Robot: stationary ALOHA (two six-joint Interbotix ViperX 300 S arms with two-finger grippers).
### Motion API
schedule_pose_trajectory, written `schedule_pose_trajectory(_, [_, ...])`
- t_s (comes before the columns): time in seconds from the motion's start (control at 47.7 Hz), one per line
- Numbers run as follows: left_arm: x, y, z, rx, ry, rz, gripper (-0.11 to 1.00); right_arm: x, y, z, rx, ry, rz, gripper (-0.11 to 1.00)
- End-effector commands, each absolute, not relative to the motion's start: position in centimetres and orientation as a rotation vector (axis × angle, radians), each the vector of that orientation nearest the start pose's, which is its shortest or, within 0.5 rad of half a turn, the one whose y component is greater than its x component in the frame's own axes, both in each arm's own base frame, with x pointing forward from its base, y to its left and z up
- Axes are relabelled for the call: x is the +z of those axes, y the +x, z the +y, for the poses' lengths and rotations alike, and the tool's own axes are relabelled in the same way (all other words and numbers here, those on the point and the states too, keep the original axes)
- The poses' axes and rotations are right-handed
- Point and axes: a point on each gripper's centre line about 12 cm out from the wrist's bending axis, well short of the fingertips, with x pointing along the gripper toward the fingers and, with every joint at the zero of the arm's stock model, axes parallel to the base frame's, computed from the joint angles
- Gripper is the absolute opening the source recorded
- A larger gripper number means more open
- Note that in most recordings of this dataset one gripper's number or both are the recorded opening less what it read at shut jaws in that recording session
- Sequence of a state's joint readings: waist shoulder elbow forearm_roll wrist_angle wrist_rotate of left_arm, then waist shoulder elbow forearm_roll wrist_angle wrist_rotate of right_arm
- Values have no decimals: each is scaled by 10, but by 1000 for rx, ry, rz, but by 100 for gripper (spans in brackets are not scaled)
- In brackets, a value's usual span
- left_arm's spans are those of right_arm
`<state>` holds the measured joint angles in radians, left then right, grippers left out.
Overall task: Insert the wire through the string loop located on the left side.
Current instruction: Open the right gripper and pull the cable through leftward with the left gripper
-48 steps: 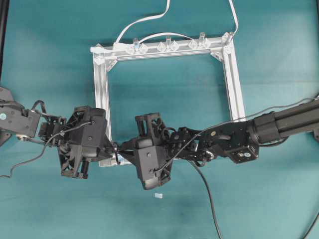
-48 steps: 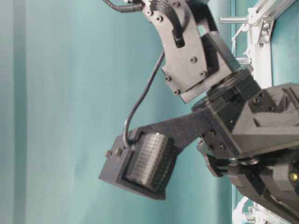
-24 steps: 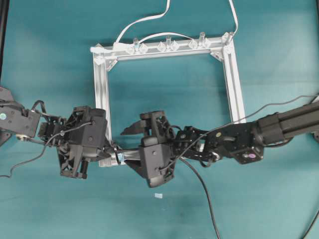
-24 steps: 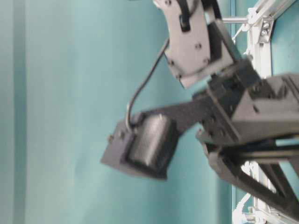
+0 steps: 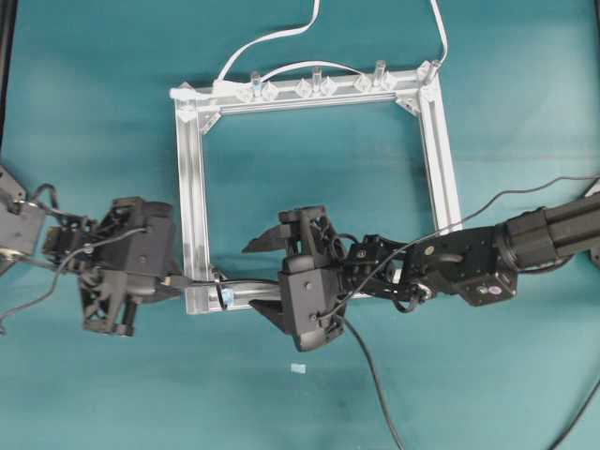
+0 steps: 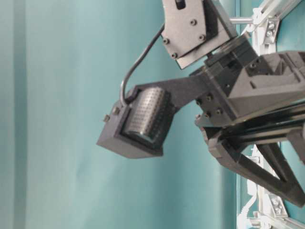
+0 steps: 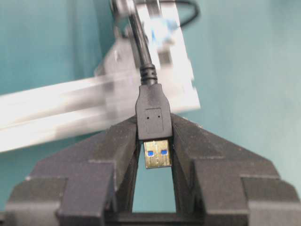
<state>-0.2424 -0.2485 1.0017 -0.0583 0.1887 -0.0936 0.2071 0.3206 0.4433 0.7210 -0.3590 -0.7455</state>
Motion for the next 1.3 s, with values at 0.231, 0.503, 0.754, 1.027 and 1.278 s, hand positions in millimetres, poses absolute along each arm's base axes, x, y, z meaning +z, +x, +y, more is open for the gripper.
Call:
schedule_pose_trajectory(0.231, [144, 235, -68, -168, -72, 959, 19, 154, 466, 71, -13, -153, 426, 92])
schedule_pose_trajectory(0.503, [147, 218, -66, -167, -95, 960, 19, 153, 465, 72, -4, -152, 436, 92])
schedule_pose_trajectory(0.754, [142, 216, -71, -184, -80, 977, 19, 154, 466, 72, -4, -152, 433, 92])
schedule_pose_trajectory(1.027, [139, 214, -70, -185, -73, 987, 20, 155, 467, 72, -5, -150, 431, 92])
schedule_pose_trajectory(1.278, [137, 211, -69, -181, -68, 1010, 60, 155, 467, 72, -4, -151, 430, 92])
